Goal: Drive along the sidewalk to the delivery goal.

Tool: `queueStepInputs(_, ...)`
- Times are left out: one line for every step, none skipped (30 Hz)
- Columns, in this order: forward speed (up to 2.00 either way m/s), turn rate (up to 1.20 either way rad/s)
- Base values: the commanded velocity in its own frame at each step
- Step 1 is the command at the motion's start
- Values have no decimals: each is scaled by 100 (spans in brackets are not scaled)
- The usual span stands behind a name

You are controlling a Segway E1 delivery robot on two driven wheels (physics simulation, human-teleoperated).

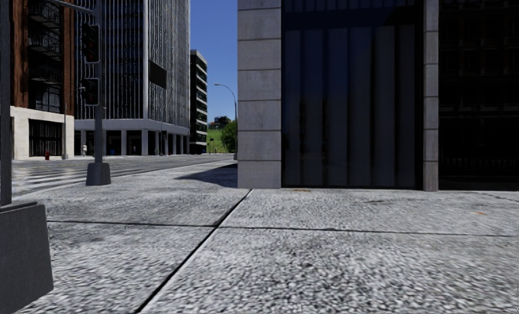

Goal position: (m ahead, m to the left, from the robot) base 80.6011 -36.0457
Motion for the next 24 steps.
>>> queueStepInputs(131, 40)
queueStepInputs(131, 51)
queueStepInputs(131, 51)
queueStepInputs(131, 57)
queueStepInputs(131, 63)
queueStepInputs(131, 64)
queueStepInputs(131, 65)
queueStepInputs(131, 65)
queueStepInputs(131, 65)
queueStepInputs(131, 65)
queueStepInputs(131, 65)
queueStepInputs(131, 65)
queueStepInputs(131, 65)
queueStepInputs(131, 65)
queueStepInputs(131, 65)
queueStepInputs(131, 65)
queueStepInputs(131, 65)
queueStepInputs(131, 65)
queueStepInputs(131, 65)
queueStepInputs(131, 65)
queueStepInputs(131, 65)
queueStepInputs(131, 63)
queueStepInputs(131, 63)
queueStepInputs(131, 57)
